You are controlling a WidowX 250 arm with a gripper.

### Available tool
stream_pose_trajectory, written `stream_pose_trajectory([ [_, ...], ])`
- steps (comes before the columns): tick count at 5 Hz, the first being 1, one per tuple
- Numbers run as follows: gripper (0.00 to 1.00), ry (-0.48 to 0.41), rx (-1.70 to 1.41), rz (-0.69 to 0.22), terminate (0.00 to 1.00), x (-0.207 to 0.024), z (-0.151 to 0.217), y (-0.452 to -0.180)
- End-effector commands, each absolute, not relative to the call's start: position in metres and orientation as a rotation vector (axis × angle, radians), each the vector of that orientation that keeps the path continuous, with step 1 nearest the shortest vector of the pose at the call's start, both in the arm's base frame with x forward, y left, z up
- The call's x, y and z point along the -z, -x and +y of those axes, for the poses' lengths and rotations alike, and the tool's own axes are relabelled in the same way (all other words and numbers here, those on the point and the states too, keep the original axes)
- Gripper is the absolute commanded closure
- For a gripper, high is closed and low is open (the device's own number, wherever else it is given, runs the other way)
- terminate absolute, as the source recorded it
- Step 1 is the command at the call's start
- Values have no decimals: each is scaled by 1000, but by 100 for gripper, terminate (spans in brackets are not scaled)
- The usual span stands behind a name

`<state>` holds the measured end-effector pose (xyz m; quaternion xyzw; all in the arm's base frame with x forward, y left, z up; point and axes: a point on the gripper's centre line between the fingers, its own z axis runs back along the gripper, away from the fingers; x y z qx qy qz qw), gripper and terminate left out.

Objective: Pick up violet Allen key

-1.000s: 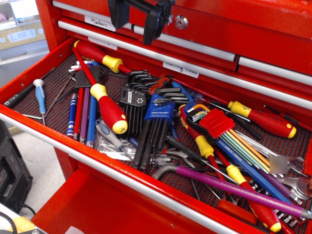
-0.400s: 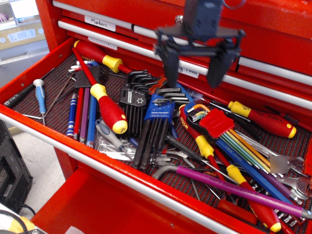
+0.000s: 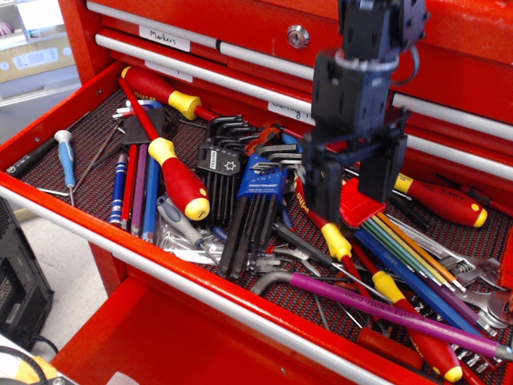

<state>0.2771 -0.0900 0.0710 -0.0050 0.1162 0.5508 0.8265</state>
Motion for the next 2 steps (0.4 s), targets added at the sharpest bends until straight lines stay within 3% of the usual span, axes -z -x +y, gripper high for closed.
stream_pose_trajectory([
  [1,0,156,-1223,248,0,-49,-109,-282],
  [2,0,222,-1222,259,0,-37,-115,-278],
])
